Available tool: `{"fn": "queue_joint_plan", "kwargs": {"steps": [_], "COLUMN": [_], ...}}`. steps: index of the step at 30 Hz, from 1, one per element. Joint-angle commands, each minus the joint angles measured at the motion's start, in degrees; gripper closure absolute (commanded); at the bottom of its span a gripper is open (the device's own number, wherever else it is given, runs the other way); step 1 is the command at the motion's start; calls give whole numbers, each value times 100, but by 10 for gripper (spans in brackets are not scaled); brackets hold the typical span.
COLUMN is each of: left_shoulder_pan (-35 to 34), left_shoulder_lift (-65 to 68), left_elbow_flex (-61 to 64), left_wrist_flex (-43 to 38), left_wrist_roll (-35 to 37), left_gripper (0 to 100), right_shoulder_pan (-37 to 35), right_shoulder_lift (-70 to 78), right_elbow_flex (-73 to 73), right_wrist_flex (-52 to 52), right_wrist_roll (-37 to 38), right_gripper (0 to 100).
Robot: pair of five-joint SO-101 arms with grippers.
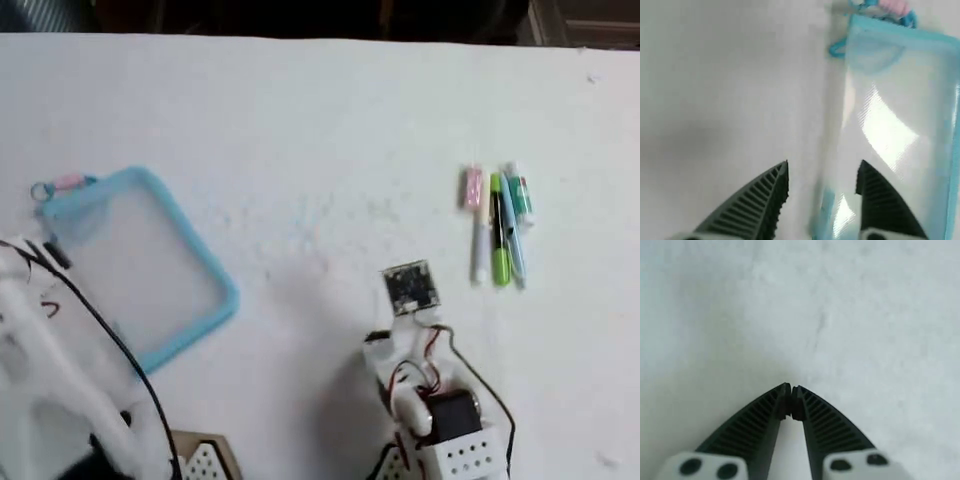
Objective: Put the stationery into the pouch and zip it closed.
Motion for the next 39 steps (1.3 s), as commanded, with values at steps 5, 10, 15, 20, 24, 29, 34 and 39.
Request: {"fn": "queue_joint_plan", "kwargs": {"steps": [5,10,15,20,24,29,34,39], "left_shoulder_pan": [127,822,1393,1402,1393,1385,1332,1402], "left_shoulder_lift": [1437,1965,2985,4453,5552,6642,7723,8549], "left_elbow_flex": [-580,-1873,-3534,-5327,-6716,-8141,-8985,-9670], "left_wrist_flex": [-62,26,97,651,1002,1345,1029,1046], "left_wrist_roll": [677,1389,1591,1934,1574,1134,1090,1090], "left_gripper": [694,694,696,711,897,973,978,978], "right_shoulder_pan": [-743,-927,75,444,347,356,356,382], "right_shoulder_lift": [-31,-40,-40,4,4,4,189,1710], "right_elbow_flex": [0,-9,-97,-1240,-1679,-1916,-2488,-3604], "right_wrist_flex": [22,-4,-769,-980,-1191,-1297,-1402,-1824], "right_wrist_roll": [62,1240,2303,2303,2295,2295,2286,2127], "right_gripper": [980,856,793,962,962,981,981,981]}}
